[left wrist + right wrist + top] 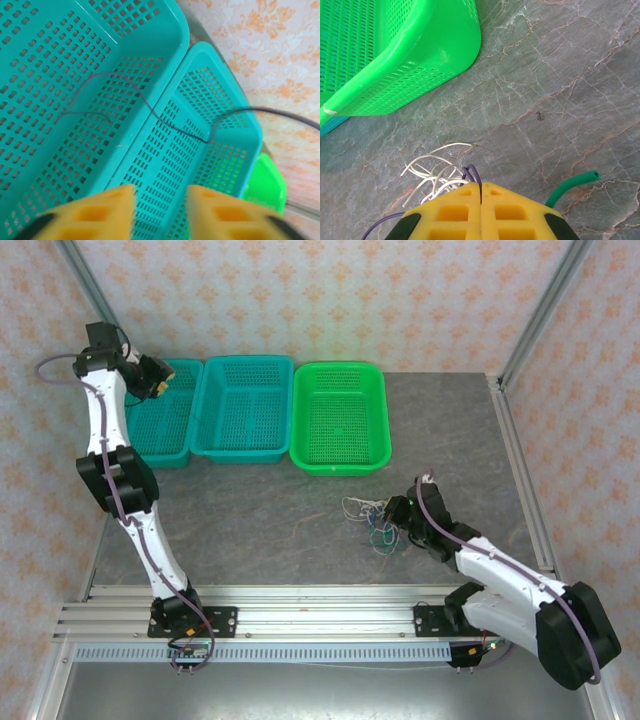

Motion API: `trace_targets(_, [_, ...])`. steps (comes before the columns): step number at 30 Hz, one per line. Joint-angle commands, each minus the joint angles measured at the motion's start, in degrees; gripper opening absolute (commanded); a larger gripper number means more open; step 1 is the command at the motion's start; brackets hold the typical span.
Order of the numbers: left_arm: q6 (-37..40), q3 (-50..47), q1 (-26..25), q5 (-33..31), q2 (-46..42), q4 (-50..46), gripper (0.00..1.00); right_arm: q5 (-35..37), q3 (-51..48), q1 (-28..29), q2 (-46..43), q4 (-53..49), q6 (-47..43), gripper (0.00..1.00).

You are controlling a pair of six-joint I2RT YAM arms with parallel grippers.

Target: Untangle the cables

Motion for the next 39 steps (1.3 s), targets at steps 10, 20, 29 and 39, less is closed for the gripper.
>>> trace_targets(10, [6.1, 0.5, 0.2, -16.6, -3.3, -6.1, 1.00, 0.2, 2.7, 0.5, 3.3, -4.7, -1.8, 0.12])
trace_targets(20, [11.8, -11.1, -2.9, -5.1, -5.7, -2.8, 0.02, 3.1, 7.5, 0.5, -9.6, -11.1, -9.8, 0.82])
trace_targets(29, [28.7, -12.2, -12.4, -0.1, -12.0, -2.3, 0.00, -10.9, 28.9, 3.2, 2.5, 6.6, -39.3, 0.88])
trace_targets(39, [41.6, -19.3, -26.9, -3.6, -21.1, -3.1, 0.00, -22.1, 52.6, 10.1, 37.0, 18.8, -76.0, 0.88])
